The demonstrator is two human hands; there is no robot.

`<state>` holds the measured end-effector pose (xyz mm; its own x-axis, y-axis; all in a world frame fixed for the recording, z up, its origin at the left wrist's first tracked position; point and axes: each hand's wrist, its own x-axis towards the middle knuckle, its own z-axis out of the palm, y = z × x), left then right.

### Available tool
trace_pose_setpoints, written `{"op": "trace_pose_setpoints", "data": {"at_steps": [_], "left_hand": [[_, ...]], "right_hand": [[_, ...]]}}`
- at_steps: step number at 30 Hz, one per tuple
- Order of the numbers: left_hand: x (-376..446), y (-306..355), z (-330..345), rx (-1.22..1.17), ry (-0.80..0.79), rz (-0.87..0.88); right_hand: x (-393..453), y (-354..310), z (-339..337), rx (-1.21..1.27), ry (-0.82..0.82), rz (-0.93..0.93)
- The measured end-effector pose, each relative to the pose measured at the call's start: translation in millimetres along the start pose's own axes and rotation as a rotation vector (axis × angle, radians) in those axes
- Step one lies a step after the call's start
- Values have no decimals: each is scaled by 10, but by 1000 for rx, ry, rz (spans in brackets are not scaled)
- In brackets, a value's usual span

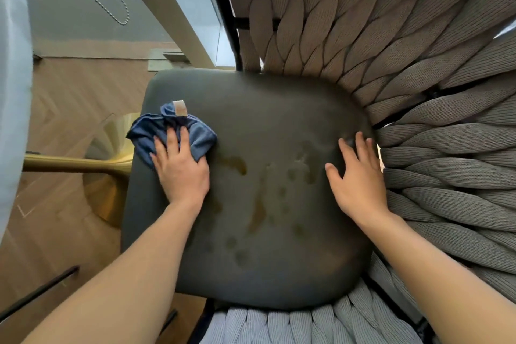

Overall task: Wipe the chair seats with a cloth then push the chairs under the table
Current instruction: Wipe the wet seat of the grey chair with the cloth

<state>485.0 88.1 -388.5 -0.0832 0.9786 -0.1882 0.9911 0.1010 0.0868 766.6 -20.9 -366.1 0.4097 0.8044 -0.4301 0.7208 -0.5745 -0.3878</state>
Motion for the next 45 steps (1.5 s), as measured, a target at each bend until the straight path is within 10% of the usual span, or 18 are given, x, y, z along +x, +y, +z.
{"op": "trace_pose_setpoints", "data": {"at_steps": [3,9,17,24,31,38,45], "left_hand": [[72,309,23,-55,-23,-38],[-201,19,26,-1,-79,528],[-6,181,-4,11,-58,79],[-399,-35,90,22,-140,712],[-129,228,-5,42,-96,134],[-103,-120,-24,-4,-158,551],[126,234,-64,1,-124,217]], "right_hand": [[-5,-18,27,-12,12,9],[18,-71,31,-2,35,35],[39,-109,48,4,64,61],[42,-141,46,14,66,72],[60,-193,-1,23,35,114],[26,-199,-33,52,-1,114],[36,-160,-67,60,-55,119]]}}
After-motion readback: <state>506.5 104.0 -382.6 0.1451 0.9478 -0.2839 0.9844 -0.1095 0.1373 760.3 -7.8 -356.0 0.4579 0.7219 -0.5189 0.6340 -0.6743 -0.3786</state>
